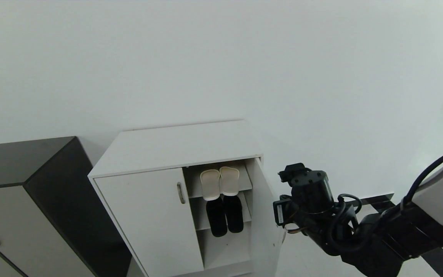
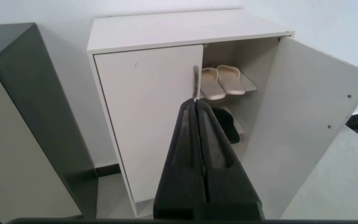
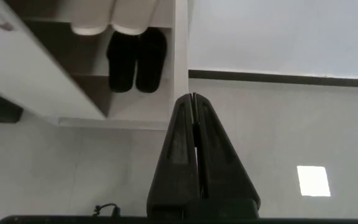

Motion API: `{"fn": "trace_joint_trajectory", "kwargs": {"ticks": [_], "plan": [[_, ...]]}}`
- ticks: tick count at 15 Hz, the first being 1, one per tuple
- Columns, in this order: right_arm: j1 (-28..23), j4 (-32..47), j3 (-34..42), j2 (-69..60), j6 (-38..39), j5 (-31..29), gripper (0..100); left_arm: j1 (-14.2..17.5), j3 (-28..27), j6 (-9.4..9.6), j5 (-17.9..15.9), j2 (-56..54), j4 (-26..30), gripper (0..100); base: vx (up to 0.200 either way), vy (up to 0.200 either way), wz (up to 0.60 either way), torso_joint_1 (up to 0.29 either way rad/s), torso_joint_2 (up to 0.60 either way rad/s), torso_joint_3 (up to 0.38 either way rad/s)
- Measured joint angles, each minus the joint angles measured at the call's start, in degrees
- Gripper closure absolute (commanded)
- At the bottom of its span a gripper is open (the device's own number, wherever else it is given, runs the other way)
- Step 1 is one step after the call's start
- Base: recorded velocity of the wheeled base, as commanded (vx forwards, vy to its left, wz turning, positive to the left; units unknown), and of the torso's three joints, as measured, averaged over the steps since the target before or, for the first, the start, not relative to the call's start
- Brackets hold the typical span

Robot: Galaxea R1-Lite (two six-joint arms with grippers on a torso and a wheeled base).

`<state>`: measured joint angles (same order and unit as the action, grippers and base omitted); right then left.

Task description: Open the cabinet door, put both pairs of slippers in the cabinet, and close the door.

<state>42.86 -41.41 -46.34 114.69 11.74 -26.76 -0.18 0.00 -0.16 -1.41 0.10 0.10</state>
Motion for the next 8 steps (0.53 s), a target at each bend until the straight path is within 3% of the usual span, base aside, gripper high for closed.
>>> {"fn": "trace_joint_trajectory", "kwargs": {"ticks": [4,8], "plan": [[1.3,-0.6,3.5,-4.8,0.2,10.4,100,0.0,0.0,0.0,0.0,0.0,0.0,100,0.0,0.0,0.0,0.0,0.0,0.0],[1.4,-0.5,5.3,-7.3,-0.3,11.1,100,0.0,0.0,0.0,0.0,0.0,0.0,100,0.0,0.0,0.0,0.0,0.0,0.0]]}}
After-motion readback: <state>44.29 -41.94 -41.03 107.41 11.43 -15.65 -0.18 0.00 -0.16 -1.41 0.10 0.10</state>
